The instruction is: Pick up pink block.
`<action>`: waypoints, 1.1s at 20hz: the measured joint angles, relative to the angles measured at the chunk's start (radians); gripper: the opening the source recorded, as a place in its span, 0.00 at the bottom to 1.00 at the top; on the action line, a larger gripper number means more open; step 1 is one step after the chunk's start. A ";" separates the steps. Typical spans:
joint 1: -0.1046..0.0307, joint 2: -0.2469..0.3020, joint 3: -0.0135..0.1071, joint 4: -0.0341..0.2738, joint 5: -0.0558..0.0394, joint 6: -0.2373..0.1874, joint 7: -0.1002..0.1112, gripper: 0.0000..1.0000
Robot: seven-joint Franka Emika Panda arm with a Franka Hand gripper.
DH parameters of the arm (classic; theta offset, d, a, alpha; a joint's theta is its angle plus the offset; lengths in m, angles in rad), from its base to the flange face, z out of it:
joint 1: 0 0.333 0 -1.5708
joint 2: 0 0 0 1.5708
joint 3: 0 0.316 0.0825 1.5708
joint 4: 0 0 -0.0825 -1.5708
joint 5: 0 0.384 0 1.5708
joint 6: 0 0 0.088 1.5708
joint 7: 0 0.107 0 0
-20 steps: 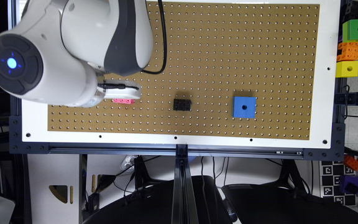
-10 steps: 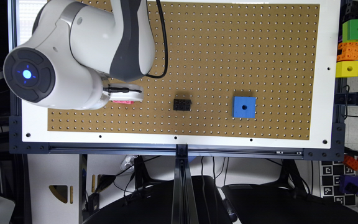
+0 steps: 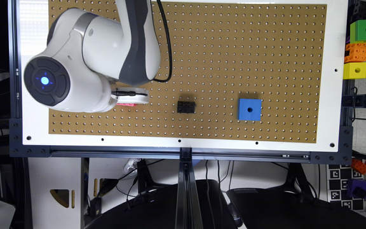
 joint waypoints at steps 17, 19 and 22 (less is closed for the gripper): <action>0.002 0.046 0.000 0.007 -0.0004 0.048 0.000 0.00; 0.002 0.046 0.000 0.007 -0.0004 0.047 0.000 0.00; 0.002 0.046 0.000 0.007 -0.0004 0.047 0.000 0.00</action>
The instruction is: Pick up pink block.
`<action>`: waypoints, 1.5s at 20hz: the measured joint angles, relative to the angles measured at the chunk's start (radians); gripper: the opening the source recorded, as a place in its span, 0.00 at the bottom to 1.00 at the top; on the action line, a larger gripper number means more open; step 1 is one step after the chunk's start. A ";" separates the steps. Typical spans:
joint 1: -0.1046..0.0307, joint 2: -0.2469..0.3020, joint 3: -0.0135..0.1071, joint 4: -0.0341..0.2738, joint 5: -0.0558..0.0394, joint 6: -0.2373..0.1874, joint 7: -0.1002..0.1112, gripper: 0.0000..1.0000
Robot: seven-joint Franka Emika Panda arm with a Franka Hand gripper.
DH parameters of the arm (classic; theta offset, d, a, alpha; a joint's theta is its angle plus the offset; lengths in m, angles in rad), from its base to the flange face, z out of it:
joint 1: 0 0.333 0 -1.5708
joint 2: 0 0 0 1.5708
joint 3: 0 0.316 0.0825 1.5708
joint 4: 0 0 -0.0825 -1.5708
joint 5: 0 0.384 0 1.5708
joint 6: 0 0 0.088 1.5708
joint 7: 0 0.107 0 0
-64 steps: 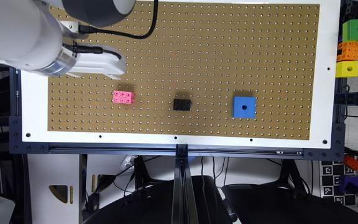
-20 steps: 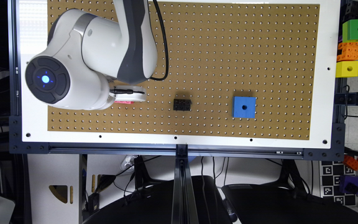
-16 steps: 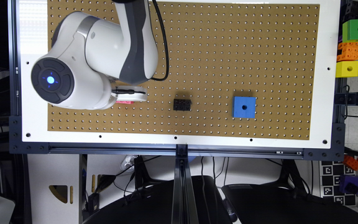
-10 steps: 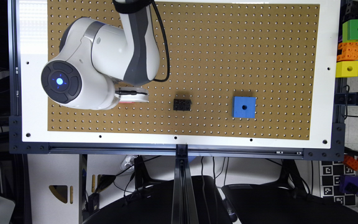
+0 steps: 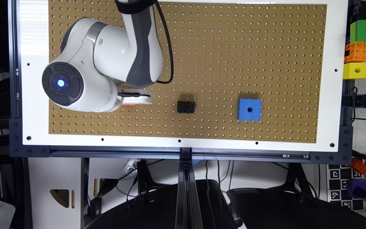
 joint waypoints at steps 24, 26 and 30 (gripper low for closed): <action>-0.003 -0.237 0.000 -0.001 0.0004 -0.232 0.000 0.00; -0.003 -0.250 0.000 -0.001 0.0004 -0.240 0.000 0.00; -0.003 -0.279 0.000 -0.001 0.0004 -0.267 0.000 0.00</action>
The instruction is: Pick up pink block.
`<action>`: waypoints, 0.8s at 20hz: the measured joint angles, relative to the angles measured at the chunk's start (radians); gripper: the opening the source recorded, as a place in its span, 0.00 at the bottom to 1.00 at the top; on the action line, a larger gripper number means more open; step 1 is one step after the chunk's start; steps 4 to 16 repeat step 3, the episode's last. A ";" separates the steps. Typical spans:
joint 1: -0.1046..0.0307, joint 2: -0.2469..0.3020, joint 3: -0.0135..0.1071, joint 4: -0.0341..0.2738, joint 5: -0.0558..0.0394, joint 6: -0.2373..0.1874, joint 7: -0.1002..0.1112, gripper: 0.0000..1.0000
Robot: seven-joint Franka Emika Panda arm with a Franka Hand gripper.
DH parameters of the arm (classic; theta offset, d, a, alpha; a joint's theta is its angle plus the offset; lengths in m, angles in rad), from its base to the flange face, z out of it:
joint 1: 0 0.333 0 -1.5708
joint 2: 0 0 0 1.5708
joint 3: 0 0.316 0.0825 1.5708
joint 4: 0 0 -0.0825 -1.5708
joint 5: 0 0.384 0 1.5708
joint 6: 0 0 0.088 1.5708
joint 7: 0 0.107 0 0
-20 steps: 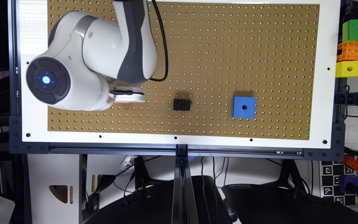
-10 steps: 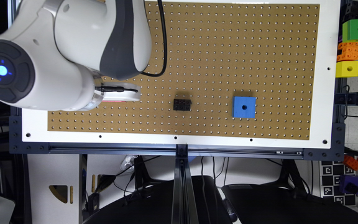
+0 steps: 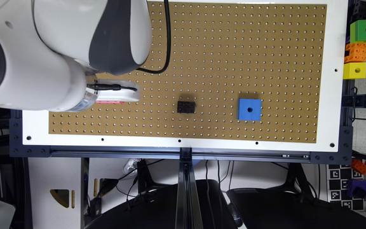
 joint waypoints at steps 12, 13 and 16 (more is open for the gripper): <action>0.000 -0.023 0.000 0.000 0.0001 -0.019 0.000 0.00; 0.000 -0.023 0.000 0.000 0.0001 -0.019 0.000 0.00; 0.000 -0.023 0.000 0.000 0.0001 -0.019 0.000 0.00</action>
